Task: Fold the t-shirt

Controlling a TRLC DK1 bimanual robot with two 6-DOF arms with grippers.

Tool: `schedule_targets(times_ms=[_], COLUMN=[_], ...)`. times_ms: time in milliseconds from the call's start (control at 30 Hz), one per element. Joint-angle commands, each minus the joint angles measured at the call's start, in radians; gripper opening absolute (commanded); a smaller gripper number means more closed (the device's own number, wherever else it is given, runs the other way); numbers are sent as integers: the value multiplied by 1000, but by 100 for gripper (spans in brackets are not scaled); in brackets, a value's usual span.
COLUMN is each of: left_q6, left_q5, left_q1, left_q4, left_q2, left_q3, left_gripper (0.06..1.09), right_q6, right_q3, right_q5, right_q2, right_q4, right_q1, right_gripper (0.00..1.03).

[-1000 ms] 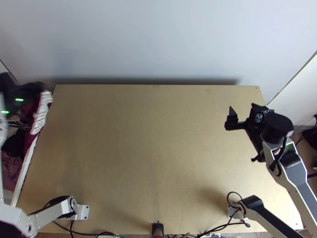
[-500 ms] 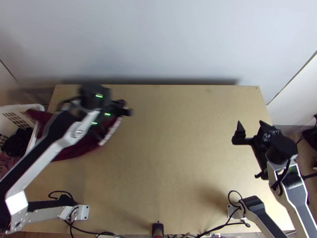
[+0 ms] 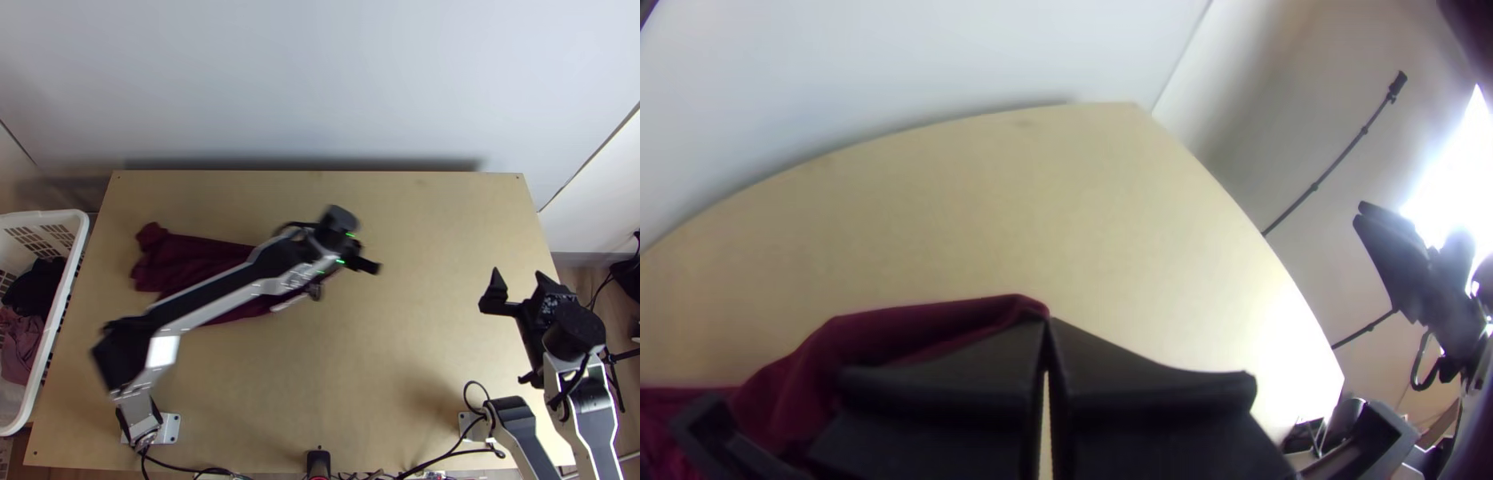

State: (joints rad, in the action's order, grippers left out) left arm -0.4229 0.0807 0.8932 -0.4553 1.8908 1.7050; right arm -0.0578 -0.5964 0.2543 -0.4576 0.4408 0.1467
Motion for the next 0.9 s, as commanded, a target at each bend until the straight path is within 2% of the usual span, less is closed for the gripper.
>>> schedule_targets(times_ms=[0,200,300,433,867], left_q6=[-20,-47,-63,-76,-60], left_q5=[5,5,4,1,-38], left_q1=[128,181,205,236,266], left_q4=[12,-13,99,170,454], left_q2=[280,496,536,580,708], left_q3=[289,604,608,610,608], left_gripper=[10,10,10,10,10], right_q6=[-8,-27,-65,-103,-132], right_q3=[17,-9,-22,-13,-34], right_q5=[-4,-6,-7,-35,-53], right_q2=[92,131,162,200,240], right_q4=[42,59,61,84,113], right_q1=[-45,-67,-93,-128,-179], right_gripper=[98,98,98,98,98])
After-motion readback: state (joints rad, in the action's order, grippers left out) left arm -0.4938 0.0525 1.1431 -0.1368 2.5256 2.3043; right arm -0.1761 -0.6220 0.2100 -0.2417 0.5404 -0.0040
